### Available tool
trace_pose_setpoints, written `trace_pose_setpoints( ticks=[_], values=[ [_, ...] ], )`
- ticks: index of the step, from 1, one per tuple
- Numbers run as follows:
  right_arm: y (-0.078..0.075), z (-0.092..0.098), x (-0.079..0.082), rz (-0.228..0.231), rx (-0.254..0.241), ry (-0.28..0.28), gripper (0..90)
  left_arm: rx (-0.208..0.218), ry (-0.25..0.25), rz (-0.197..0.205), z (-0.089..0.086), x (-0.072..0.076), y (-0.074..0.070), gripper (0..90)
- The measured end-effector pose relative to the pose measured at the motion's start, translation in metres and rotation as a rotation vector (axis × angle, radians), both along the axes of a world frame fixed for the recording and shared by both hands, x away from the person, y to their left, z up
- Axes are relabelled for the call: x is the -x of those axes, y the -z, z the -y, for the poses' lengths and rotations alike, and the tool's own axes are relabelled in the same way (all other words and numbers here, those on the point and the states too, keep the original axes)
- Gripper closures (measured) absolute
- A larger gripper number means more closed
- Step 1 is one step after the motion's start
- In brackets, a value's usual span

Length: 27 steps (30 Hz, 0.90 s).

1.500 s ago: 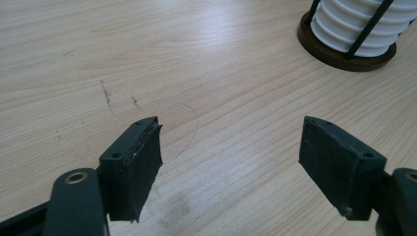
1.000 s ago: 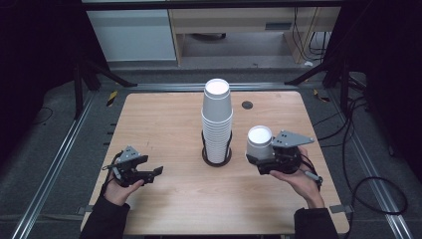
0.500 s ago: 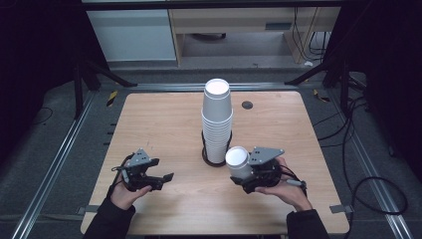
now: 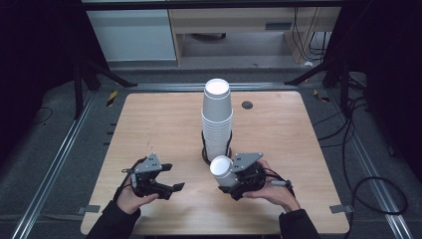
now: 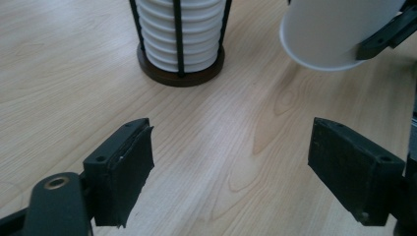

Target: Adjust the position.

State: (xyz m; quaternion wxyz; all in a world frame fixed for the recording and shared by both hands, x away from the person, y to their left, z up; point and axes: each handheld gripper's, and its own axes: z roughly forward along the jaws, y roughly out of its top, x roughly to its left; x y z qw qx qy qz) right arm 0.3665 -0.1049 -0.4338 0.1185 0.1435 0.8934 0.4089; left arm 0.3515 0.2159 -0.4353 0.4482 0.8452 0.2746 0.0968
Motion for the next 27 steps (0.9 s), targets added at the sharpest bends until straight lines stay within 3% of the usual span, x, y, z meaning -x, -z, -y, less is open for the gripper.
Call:
trace_pose_setpoints(
  ticks=[15,27],
  values=[
    [0.006,-0.03,-0.002,-0.01,0.07,-0.097,14.4,0.022,0.085,0.005,0.017,0.006,-0.011,16.5],
    [0.009,-0.053,-0.002,-0.009,0.115,-0.159,14.4,0.009,0.138,-0.004,0.029,0.008,-0.013,15.4]
  ],
)
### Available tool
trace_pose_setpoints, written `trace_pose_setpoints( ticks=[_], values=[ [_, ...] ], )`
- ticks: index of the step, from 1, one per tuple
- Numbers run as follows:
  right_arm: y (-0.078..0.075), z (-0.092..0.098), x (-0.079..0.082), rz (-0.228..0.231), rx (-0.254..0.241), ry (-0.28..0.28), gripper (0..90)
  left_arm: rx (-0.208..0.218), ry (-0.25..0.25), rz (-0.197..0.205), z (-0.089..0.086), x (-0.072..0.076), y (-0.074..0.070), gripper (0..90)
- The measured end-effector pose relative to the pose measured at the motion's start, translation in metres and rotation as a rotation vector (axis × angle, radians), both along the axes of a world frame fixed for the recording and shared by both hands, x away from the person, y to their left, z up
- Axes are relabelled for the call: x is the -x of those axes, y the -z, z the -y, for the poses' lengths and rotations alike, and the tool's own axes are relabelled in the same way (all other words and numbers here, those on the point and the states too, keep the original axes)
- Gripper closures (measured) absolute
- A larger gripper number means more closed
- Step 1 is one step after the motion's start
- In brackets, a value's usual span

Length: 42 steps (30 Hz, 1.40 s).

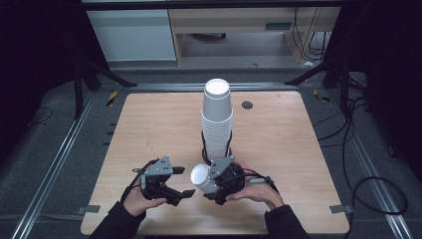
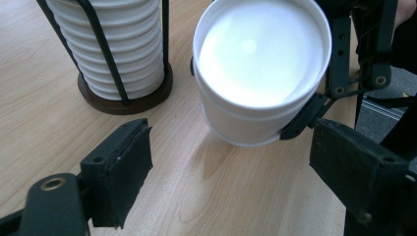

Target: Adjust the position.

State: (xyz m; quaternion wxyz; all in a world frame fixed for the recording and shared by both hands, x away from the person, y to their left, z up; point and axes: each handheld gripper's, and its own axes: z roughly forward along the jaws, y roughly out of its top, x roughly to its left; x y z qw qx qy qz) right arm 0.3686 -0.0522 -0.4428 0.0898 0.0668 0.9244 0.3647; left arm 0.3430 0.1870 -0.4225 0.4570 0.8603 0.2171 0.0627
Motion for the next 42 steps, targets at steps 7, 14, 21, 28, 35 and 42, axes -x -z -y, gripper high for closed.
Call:
trace_pose_setpoints(
  ticks=[7,14,21,28,35,42],
  values=[
    [0.004,-0.016,0.0,0.006,0.027,-0.039,14.4,-0.005,0.008,-0.012,0.003,0.0,0.003,15.0],
    [0.006,-0.029,0.003,0.004,0.044,-0.062,14.4,-0.019,0.021,-0.021,0.006,0.0,0.005,14.8],
    [0.006,-0.042,0.005,0.014,0.059,-0.087,14.4,-0.041,0.028,-0.025,0.007,0.0,0.007,16.8],
    [0.006,-0.046,0.005,0.012,0.062,-0.089,14.4,-0.046,0.029,-0.039,0.008,0.0,0.007,20.1],
    [0.006,-0.046,0.005,0.006,0.054,-0.089,13.6,-0.04,0.026,-0.039,0.007,0.0,0.007,20.7],
    [0.006,-0.046,0.004,0.007,0.046,-0.079,10.5,-0.05,0.03,-0.044,0.006,0.0,0.007,21.6]
  ],
)
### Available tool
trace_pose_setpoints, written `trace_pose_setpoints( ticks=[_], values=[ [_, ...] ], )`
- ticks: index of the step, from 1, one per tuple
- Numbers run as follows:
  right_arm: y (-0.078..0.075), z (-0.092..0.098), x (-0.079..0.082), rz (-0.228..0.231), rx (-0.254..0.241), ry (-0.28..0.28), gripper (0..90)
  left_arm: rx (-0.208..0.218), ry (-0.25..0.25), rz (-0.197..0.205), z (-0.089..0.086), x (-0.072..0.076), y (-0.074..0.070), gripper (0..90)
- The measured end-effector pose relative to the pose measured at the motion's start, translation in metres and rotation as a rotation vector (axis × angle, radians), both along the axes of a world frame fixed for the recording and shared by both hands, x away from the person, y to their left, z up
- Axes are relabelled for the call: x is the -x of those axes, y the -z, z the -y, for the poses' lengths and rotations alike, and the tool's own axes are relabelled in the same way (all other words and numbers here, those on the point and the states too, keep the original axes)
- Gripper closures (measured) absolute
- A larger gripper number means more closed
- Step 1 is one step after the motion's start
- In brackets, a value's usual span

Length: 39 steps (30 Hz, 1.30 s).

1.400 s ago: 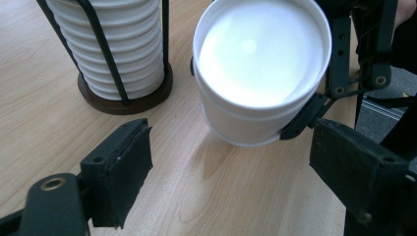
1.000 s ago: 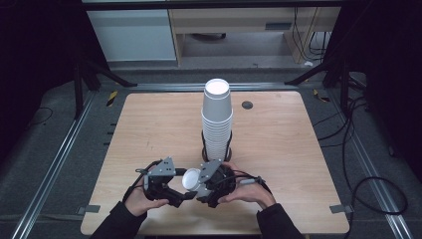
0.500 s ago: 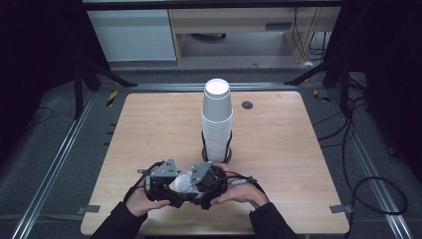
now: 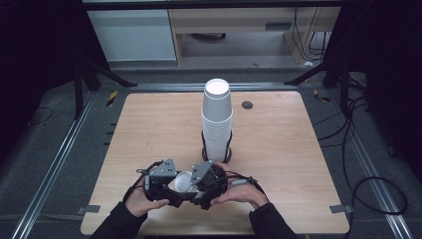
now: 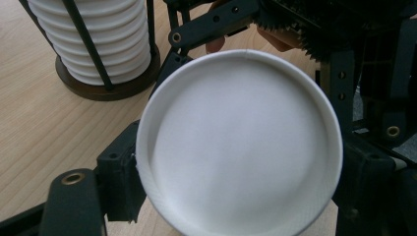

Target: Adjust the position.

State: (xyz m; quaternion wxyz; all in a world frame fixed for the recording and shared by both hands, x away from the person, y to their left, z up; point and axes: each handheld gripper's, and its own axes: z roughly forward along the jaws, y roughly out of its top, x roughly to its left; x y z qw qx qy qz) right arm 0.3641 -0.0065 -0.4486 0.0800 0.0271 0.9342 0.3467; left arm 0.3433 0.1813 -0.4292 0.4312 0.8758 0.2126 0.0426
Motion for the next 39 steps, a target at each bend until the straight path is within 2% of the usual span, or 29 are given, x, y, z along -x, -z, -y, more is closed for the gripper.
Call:
trace_pose_setpoints(
  ticks=[5,10,16,20,24,25,26,31,36,37,38,39],
  values=[
    [-0.001,0.003,-0.001,-0.012,-0.005,0.011,6.3,0.0,-0.005,0.001,-0.001,-0.001,0.001,21.9],
    [-0.007,0.009,-0.001,0.002,-0.033,0.023,4.9,0.014,-0.017,0.01,-0.005,-0.002,-0.002,22.0],
    [-0.022,0.027,-0.003,0.0,-0.125,0.081,4.7,0.042,-0.042,0.015,-0.014,-0.005,-0.005,21.9],
    [-0.032,0.043,-0.004,0.013,-0.185,0.128,4.8,0.058,-0.056,0.033,-0.019,-0.007,-0.007,21.8],
    [-0.037,0.06,-0.005,0.027,-0.218,0.181,5.1,0.07,-0.07,0.04,-0.022,-0.009,-0.007,21.7],
    [-0.037,0.068,-0.005,0.02,-0.246,0.21,5.2,0.074,-0.074,0.044,-0.023,-0.009,-0.007,21.8],
    [-0.037,0.068,-0.005,0.02,-0.246,0.21,5.2,0.079,-0.08,0.048,-0.024,-0.009,-0.007,21.8],
    [-0.034,0.088,-0.005,-0.005,-0.305,0.285,5.4,0.136,-0.102,0.069,-0.027,-0.01,-0.009,21.7],
    [-0.03,0.099,-0.003,-0.031,-0.336,0.314,5.4,0.226,-0.107,0.071,-0.032,-0.011,-0.01,21.7],
    [-0.027,0.104,-0.002,-0.053,-0.357,0.319,5.4,0.261,-0.106,0.066,-0.034,-0.011,-0.011,21.7],
    [-0.027,0.104,-0.002,-0.053,-0.357,0.319,5.4,0.261,-0.106,0.066,-0.034,-0.011,-0.011,21.6],
    [-0.026,0.106,-0.001,-0.058,-0.363,0.322,5.4,0.278,-0.102,0.062,-0.035,-0.011,-0.011,21.6]
  ],
)
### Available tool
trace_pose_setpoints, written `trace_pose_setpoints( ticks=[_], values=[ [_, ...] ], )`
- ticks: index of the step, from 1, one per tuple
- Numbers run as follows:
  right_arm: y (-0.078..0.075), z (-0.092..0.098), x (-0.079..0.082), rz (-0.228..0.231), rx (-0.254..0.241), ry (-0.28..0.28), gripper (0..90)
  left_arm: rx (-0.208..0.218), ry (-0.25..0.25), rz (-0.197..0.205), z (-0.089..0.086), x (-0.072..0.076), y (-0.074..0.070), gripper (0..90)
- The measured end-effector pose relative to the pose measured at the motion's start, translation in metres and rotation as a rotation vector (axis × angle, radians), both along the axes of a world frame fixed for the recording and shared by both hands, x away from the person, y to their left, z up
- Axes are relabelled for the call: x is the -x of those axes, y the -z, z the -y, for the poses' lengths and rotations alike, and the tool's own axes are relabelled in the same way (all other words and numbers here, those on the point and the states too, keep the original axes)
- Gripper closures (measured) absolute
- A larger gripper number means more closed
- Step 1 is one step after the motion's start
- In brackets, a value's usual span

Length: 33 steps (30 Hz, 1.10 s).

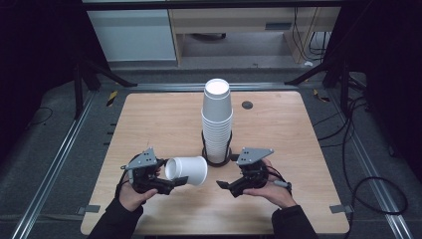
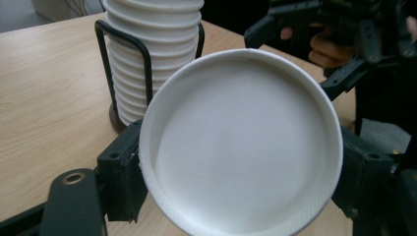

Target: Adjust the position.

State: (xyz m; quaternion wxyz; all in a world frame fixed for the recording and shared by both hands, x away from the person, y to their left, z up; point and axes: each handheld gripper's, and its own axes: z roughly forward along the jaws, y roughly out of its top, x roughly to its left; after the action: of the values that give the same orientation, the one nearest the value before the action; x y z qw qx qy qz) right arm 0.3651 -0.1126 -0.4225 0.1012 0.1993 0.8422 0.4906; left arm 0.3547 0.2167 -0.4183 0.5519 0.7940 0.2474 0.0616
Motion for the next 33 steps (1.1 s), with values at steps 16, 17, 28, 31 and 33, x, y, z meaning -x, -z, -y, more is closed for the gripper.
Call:
trace_pose_setpoints(
  ticks=[16,17,28,31,33],
  values=[
    [0.01,-0.014,0.0,-0.057,-0.067,-0.094,4.2,0.104,0.038,0.035,0.004,0.004,0.001,21.7],
    [0.01,-0.015,0.0,-0.059,-0.071,-0.097,4.4,0.109,0.041,0.034,0.004,0.004,0.001,21.7],
    [0.013,-0.025,-0.005,-0.105,-0.109,-0.154,4.1,0.137,0.104,0.025,0.011,0.009,-0.001,21.7],
    [0.014,-0.028,-0.004,-0.114,-0.12,-0.178,3.8,0.131,0.124,0.023,0.014,0.011,-0.001,21.8],
    [0.015,-0.031,-0.004,-0.121,-0.118,-0.193,3.5,0.13,0.131,0.022,0.015,0.011,-0.001,21.8]
  ],
)
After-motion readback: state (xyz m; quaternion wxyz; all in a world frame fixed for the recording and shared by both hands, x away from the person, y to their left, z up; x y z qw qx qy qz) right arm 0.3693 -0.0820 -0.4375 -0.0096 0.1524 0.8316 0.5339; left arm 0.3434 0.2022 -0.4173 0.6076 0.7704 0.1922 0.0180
